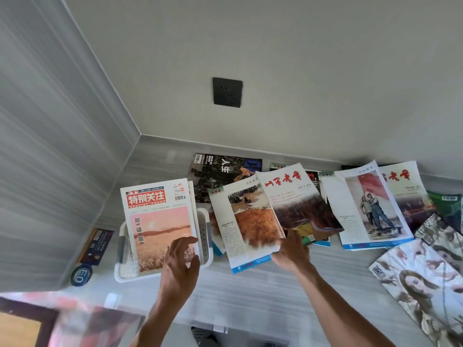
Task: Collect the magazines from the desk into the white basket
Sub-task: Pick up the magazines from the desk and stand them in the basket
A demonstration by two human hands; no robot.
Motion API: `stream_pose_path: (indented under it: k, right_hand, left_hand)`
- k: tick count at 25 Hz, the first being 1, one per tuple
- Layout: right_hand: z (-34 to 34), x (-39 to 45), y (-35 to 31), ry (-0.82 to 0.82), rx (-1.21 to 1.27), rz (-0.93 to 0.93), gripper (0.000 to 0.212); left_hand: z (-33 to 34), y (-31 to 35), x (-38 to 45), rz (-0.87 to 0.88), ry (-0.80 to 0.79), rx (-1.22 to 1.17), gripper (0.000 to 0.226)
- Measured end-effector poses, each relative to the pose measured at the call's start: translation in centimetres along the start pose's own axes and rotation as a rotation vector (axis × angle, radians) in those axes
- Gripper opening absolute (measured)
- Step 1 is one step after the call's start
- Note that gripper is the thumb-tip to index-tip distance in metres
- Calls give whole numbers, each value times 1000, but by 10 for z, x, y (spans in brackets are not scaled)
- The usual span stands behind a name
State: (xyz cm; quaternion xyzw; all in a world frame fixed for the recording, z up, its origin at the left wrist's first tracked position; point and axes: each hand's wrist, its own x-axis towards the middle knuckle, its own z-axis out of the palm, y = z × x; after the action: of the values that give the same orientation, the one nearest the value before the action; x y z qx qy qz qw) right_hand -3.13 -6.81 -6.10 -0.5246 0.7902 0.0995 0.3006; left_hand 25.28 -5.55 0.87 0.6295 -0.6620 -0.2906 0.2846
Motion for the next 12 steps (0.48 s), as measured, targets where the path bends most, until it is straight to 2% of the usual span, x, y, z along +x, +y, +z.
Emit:
stream_pose_path:
  k: [3,7,10,12]
  right_hand:
    - [15,1,15,97,155,-46,49]
    - [-8,-30,54,228,662,-98,38]
    - [-24,-80,60,276,831,-418,49]
    - [-17,-118,57,232,764,-613,54]
  left_hand:
    - [16,8,-19,-67,-52,27,37]
    - [43,46,-28,-139,-93,-5,28]
    - [78,98,-13,-200,-189,-259,25]
    - [102,135,-1,-384,-283,-574,43]
